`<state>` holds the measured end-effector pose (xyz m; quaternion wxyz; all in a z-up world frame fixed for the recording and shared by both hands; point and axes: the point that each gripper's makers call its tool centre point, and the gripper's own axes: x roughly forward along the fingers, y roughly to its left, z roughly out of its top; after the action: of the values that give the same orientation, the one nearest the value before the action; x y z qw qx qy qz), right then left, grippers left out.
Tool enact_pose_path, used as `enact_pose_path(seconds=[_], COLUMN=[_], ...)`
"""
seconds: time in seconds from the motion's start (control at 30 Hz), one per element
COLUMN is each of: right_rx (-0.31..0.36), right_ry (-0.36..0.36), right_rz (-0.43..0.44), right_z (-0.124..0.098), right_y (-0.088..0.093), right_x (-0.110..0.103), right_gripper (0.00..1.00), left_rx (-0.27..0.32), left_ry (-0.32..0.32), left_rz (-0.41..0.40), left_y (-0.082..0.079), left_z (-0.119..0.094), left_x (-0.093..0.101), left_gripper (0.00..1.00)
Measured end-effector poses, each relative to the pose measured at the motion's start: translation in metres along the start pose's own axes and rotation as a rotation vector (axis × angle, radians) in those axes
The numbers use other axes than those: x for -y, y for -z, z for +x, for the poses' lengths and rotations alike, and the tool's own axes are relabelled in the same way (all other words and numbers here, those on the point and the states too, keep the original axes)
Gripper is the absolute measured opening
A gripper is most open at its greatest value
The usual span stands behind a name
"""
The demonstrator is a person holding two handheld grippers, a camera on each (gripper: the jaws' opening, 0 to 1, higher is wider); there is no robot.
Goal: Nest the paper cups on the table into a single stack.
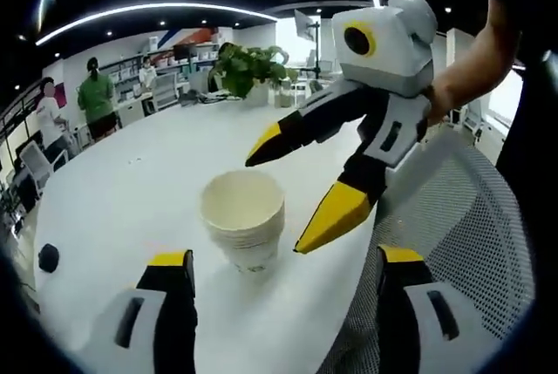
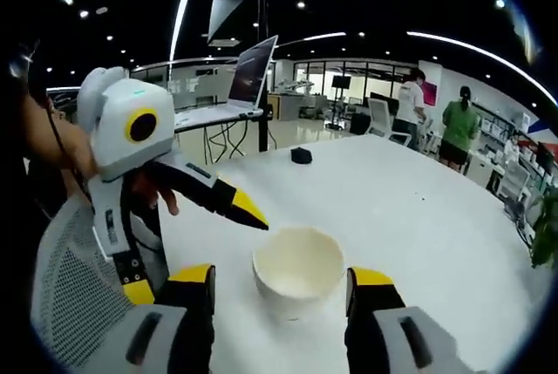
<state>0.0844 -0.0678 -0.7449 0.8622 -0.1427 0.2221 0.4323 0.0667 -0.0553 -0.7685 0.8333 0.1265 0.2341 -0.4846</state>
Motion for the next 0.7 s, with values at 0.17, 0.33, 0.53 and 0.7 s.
enact_pose_path(seconds=[0.17,0.33,0.53,0.7], right_rx=[0.003,-0.021,-0.024,-0.027], right_ry=[0.035,0.046,0.059,0.075], right_rz=[0.011,0.021,0.045,0.063], right_z=[0.003,0.008,0.013,0.019], right_y=[0.000,0.005,0.007,0.009], right_x=[0.007,0.011,0.013,0.014], right_gripper=[0.58,0.56,0.55,0.53], left_rx=[-0.003,-0.002,0.008,0.008], left_ry=[-0.017,-0.015,0.013,0.024], left_rz=[0.012,0.013,0.034,0.019], left_y=[0.007,0.009,0.009,0.011], left_z=[0.011,0.022,0.036,0.042], left_x=[-0.009,-0.019,-0.020,-0.022], left_gripper=[0.75,0.70,0.65,0.60])
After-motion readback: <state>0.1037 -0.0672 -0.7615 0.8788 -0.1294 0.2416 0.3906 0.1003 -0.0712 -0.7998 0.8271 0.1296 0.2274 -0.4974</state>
